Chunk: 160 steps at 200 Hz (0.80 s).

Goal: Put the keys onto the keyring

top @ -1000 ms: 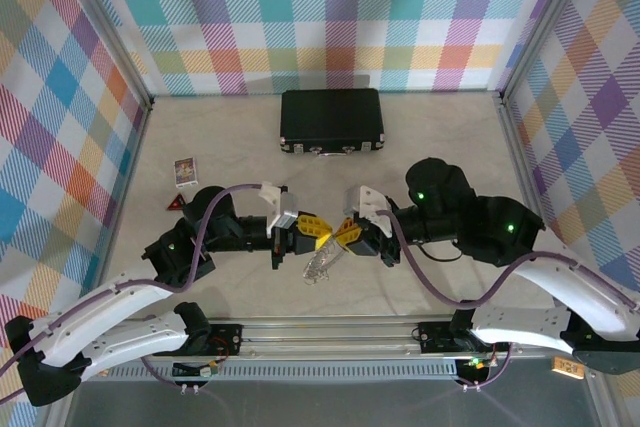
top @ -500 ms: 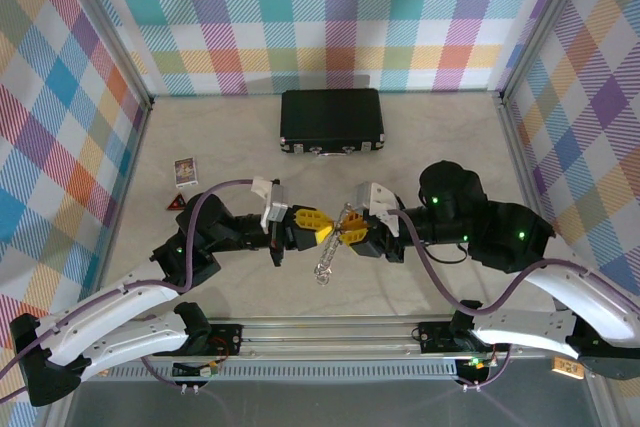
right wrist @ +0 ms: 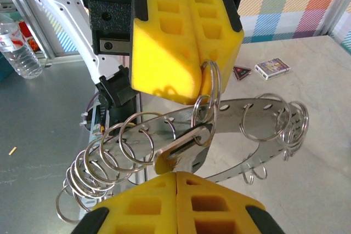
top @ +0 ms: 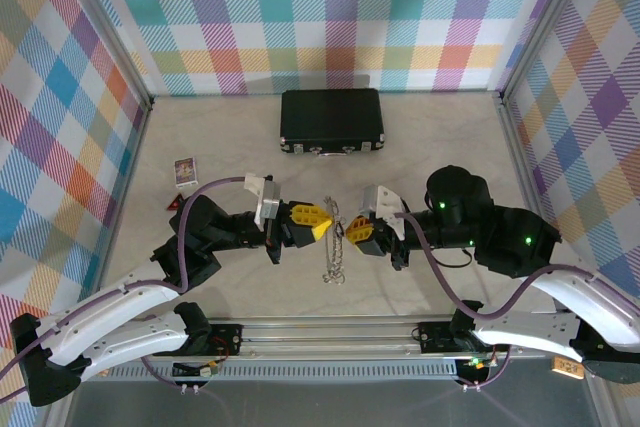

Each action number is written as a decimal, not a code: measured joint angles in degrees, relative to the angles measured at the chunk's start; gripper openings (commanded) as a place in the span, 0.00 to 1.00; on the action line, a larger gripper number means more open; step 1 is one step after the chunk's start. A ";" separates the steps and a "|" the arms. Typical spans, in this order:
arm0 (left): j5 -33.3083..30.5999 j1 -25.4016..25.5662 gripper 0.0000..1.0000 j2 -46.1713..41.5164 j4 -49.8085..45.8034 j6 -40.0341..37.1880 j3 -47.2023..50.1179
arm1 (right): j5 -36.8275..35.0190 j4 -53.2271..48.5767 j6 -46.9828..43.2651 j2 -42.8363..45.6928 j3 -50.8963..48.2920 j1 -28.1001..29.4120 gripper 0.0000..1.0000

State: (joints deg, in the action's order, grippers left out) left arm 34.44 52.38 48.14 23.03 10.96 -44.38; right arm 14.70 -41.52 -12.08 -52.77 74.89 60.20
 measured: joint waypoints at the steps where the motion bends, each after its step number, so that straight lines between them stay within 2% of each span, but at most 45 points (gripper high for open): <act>1: 0.00 0.00 0.00 0.00 0.00 0.00 0.00 | -0.02 0.00 0.00 0.00 0.00 0.00 0.09; 9: 0.00 0.00 0.00 0.00 0.07 0.04 0.00 | 0.02 -0.02 0.22 0.00 -0.02 0.00 0.17; 27: 0.02 0.00 0.00 0.00 0.04 0.15 0.02 | -0.42 -0.07 0.63 0.09 -0.02 0.00 0.42; 47: 0.04 0.00 0.00 0.00 0.00 0.07 0.02 | -1.09 -0.04 1.25 0.81 -0.17 0.00 0.53; 99: 0.20 0.00 0.00 0.00 -0.46 -0.92 0.07 | -0.92 2.73 2.78 2.36 0.50 0.00 0.54; 143: 0.63 0.00 0.00 -0.46 -0.98 -1.44 0.11 | -0.57 6.14 4.17 -0.52 0.87 0.00 0.50; 160: 0.66 0.00 0.00 -0.98 -1.66 -1.57 0.11 | -0.28 6.80 4.68 -1.36 0.87 0.00 0.45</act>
State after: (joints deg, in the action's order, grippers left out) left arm 35.09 52.38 47.16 21.37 9.39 -44.27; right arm 14.41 -34.72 -7.40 -54.13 75.77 60.20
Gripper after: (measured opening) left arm 0.049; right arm 0.480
